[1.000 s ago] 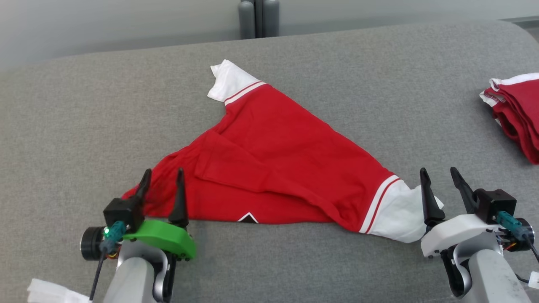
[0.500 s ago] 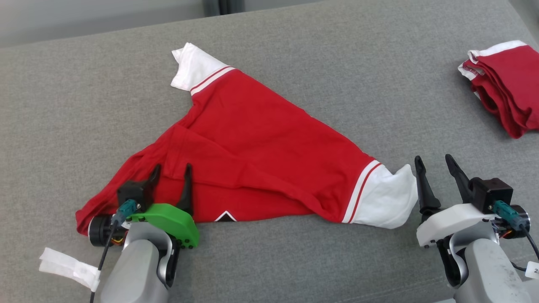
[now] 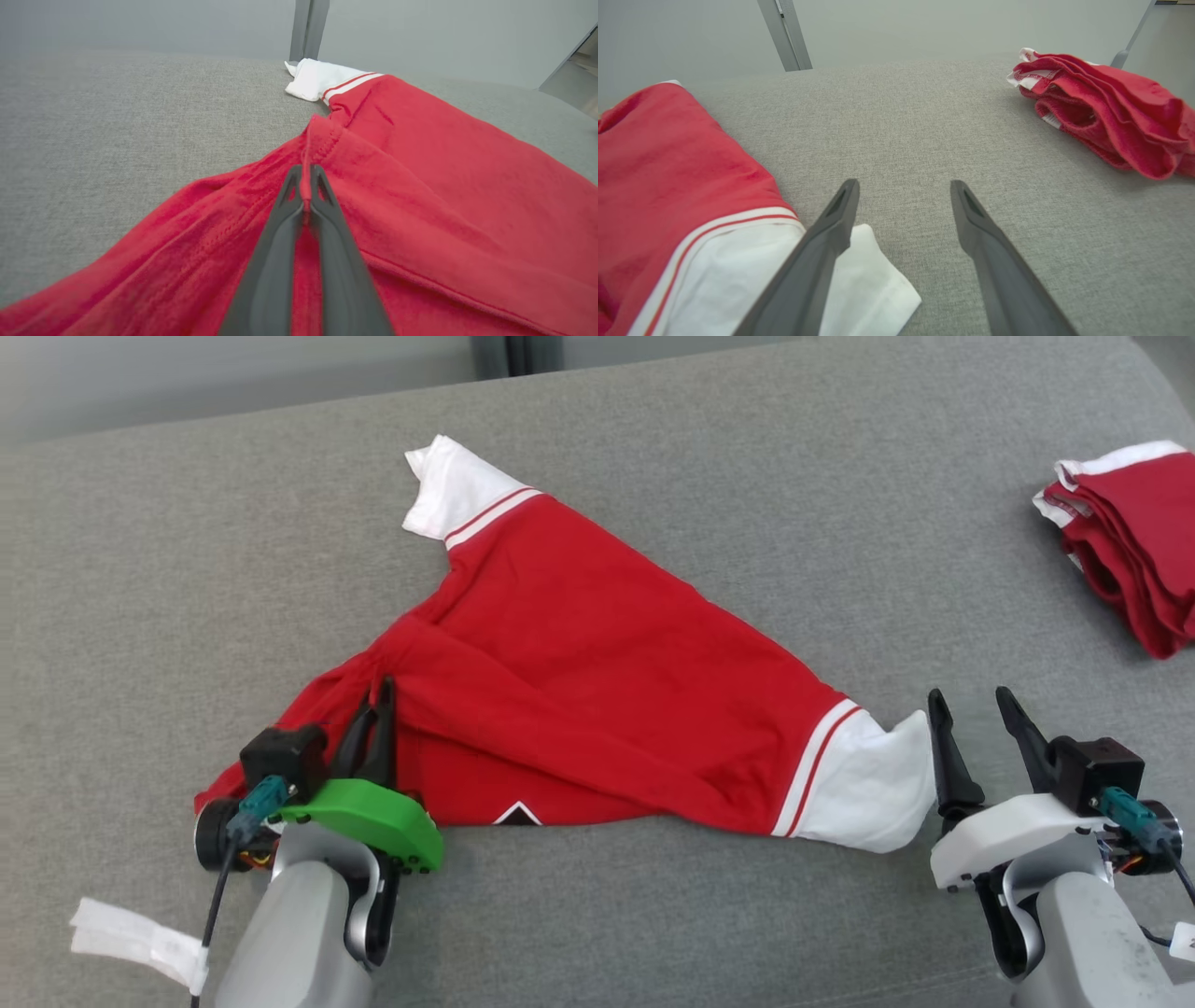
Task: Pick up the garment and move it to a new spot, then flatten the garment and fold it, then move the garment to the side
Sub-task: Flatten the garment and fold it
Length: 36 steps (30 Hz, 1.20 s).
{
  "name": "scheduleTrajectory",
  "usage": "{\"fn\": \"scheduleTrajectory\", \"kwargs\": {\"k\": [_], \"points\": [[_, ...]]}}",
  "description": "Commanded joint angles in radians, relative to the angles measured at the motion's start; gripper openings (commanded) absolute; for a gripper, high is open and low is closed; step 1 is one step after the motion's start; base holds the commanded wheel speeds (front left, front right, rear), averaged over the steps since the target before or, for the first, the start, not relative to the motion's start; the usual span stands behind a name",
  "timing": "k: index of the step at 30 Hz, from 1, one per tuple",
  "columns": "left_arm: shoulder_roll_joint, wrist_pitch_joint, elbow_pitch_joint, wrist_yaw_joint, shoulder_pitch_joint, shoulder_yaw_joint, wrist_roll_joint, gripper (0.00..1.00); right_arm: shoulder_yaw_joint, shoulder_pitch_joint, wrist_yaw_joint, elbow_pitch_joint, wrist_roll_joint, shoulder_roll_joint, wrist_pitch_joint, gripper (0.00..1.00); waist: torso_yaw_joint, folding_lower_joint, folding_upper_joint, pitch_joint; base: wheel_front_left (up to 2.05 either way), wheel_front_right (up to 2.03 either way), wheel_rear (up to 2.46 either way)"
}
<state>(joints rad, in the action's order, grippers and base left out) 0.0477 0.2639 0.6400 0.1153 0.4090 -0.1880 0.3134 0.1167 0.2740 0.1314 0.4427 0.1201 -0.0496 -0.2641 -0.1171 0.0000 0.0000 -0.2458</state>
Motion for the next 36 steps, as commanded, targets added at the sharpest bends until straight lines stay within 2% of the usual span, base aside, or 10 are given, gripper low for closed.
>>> {"fn": "scheduleTrajectory", "kwargs": {"k": [1, 8, 17, 18, 19, 26, 36], "points": [[0.006, 0.001, -0.032, -0.012, -0.03, 0.014, 0.012, 0.0, 0.001, -0.018, -0.002, 0.003, -0.006, -0.003, 0.0, 1.0, 0.039, 0.0, 0.0, 0.037, 0.0, 0.0, 0.0], [0.006, 0.0, -0.136, -0.045, -0.163, 0.043, 0.029, 0.0, 0.008, -0.055, -0.002, 0.014, -0.001, -0.004, 0.0, 1.0, 0.111, 0.0, 0.0, 0.105, 0.0, 0.0, 0.0], [0.005, 0.0, -0.108, -0.074, -0.288, 0.078, 0.028, 0.0, -0.018, -0.085, -0.002, 0.021, 0.018, -0.003, 0.0, 1.0, 0.137, 0.0, 0.0, 0.142, 0.0, 0.0, 0.0], [0.005, 0.0, -0.104, -0.079, -0.299, 0.078, 0.034, 0.22, -0.022, -0.086, -0.002, 0.019, 0.02, -0.003, 0.0, 1.0, 0.137, 0.0, 0.0, 0.145, 0.0, 0.0, 0.0], [0.006, 0.0, -0.103, -0.084, -0.307, 0.078, 0.034, 1.0, -0.027, -0.087, -0.002, 0.016, 0.022, -0.003, 0.0, 1.0, 0.136, 0.0, 0.0, 0.148, 0.0, 0.0, 0.0], [0.006, 0.0, -0.166, -0.102, -0.339, 0.096, -0.023, 1.0, -0.057, -0.11, -0.002, -0.027, 0.03, -0.003, 0.0, 1.0, 0.122, 0.0, 0.0, 0.168, 0.0, 0.0, 0.0], [0.006, 0.0, -0.154, -0.082, -0.364, 0.088, -0.067, 1.0, -0.123, -0.198, -0.002, -0.018, -0.006, -0.003, 0.0, 1.0, 0.103, 0.0, 0.0, 0.188, 0.0, 0.0, 0.0]]}}
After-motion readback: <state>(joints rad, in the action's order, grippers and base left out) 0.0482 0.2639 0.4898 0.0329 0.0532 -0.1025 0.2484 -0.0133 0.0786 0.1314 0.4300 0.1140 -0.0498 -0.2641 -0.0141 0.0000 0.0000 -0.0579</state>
